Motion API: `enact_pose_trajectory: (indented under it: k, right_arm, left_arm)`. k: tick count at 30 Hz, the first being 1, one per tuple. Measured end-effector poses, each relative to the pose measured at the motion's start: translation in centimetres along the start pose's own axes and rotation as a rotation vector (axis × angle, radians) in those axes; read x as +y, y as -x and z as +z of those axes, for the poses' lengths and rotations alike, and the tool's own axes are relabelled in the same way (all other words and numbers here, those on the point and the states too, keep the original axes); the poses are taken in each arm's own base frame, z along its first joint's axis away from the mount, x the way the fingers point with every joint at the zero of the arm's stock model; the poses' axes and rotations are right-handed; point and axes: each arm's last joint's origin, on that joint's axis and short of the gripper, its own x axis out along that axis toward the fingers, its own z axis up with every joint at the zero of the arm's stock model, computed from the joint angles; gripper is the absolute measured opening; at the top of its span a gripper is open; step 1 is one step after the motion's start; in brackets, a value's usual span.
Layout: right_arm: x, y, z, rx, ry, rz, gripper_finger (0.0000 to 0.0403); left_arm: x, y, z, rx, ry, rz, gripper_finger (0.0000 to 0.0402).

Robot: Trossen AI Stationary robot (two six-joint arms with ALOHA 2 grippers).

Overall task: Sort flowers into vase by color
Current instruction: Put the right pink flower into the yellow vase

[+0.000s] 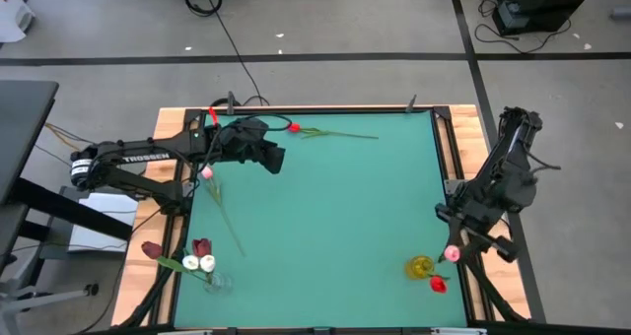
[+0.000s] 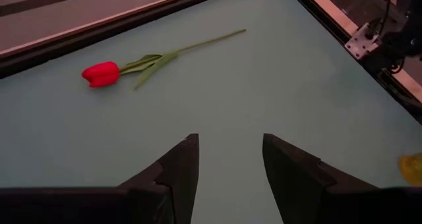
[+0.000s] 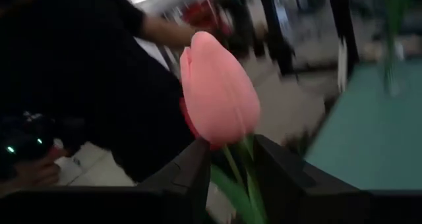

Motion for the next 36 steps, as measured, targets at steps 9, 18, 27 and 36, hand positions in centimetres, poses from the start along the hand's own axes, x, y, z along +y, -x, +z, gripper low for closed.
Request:
enact_pose_trajectory:
  k: [9,18,27,36]
  right_arm:
    - [-0.4,-0.3,-0.8,0.073,-0.233,-0.054,0.0133]
    - [-0.1,0.2,-0.4,0.075,-0.409,0.029,0.0132]
    - [-0.5,0.6,0.4,-0.025,-0.375,-0.003,0.0163]
    - [-0.7,0.6,-0.8,0.162,-0.508,0.012,0.0264]
  left_arm:
    - [0.3,-0.1,0.2,-0.004,0.001,0.010,0.0172]
    - [0.4,-0.1,0.3,-0.007,0.005,0.014,0.0172]
    - [0.4,-0.1,0.3,-0.007,0.010,0.013,0.0172]
    - [0.4,-0.1,0.3,-0.007,0.031,0.012,0.0172]
